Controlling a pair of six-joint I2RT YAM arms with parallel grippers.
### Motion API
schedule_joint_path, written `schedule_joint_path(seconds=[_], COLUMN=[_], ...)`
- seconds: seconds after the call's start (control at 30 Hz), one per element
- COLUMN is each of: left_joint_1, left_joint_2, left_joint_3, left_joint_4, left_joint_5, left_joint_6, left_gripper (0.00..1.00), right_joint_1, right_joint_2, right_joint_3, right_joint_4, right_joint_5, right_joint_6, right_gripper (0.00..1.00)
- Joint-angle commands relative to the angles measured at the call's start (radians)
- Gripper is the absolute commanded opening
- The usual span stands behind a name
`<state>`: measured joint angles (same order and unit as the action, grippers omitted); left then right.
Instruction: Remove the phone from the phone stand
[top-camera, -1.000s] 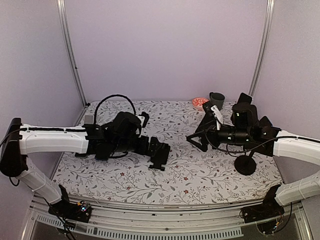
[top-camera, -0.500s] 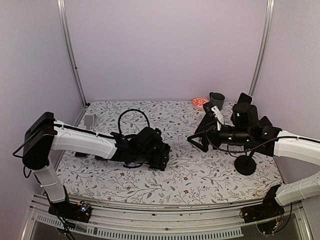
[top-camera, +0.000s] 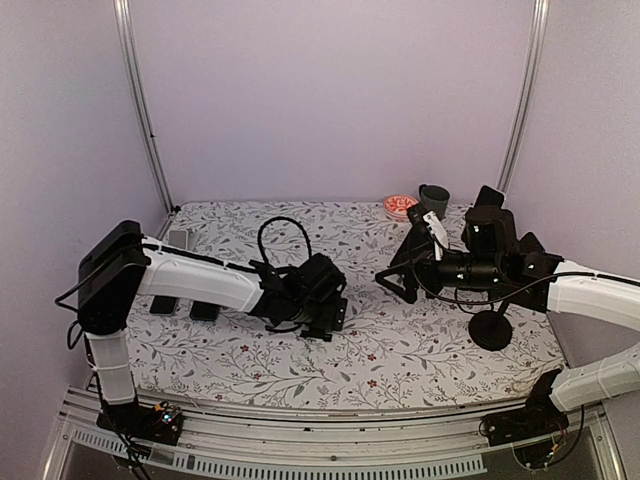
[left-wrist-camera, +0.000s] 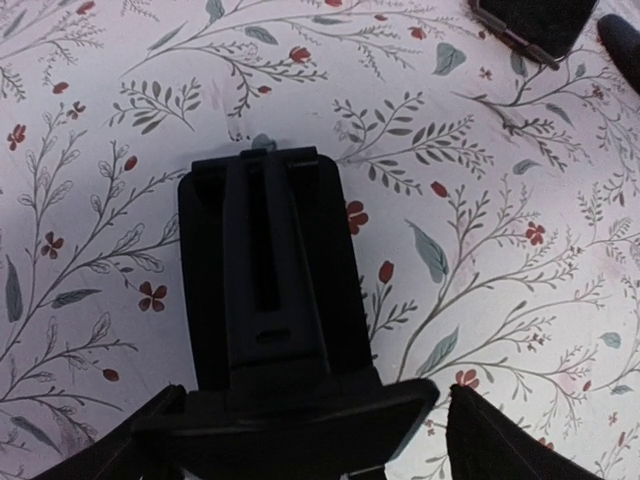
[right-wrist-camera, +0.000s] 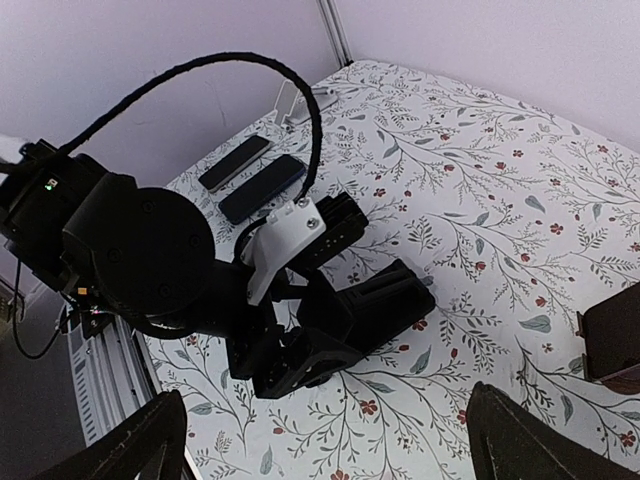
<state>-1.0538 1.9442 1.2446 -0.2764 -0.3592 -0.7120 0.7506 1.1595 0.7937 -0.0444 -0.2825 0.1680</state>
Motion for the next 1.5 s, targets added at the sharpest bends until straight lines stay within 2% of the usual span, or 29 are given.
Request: schedule_joint_path(seconds=[0.0, 0.27, 0.53, 1.0, 1.27, 1.47], left_joint_1=[-0.012, -0.007, 0.062, 0.334, 0.519, 0.64], left_joint_2=[0.072, 0.033, -0.109, -0.259, -0.233, -0.17], left_joint_3=[0.081, 0.08, 0.029, -0.026, 0.019, 0.082], left_joint_4=[-0.094, -0.121, -0.086, -0.008, 0.02, 0.033], left_joint_5=[-0.051, -0.124, -0.098, 0.05, 0.175, 0.217], left_joint_6=[-0.039, -0.035, 0.026, 0.274, 0.397, 0.468], left_gripper=[0.84, 0.64, 0.59, 0.53, 0.52, 0.51], right_joint_1=[-0.006, -0.008, -0.007, -0.008, -0.008, -0.007], right_joint_2=[0.004, 0.004, 0.012, 0.004, 0.015, 0.025], right_joint_3=[-0.006, -0.007, -0.002, -0.001, 0.007, 0.013], right_joint_4=[0.004, 0.003, 0.005, 0.001, -0.003, -0.005], right_joint_5=[-0.006, -0.004, -0.02, -0.027, -0.035, -0.034], right_joint_6=[0.002, -0.002, 0.001, 0.002, -0.002, -0.005], right_gripper=[1.0, 1.0, 1.0, 1.0, 1.0, 1.0])
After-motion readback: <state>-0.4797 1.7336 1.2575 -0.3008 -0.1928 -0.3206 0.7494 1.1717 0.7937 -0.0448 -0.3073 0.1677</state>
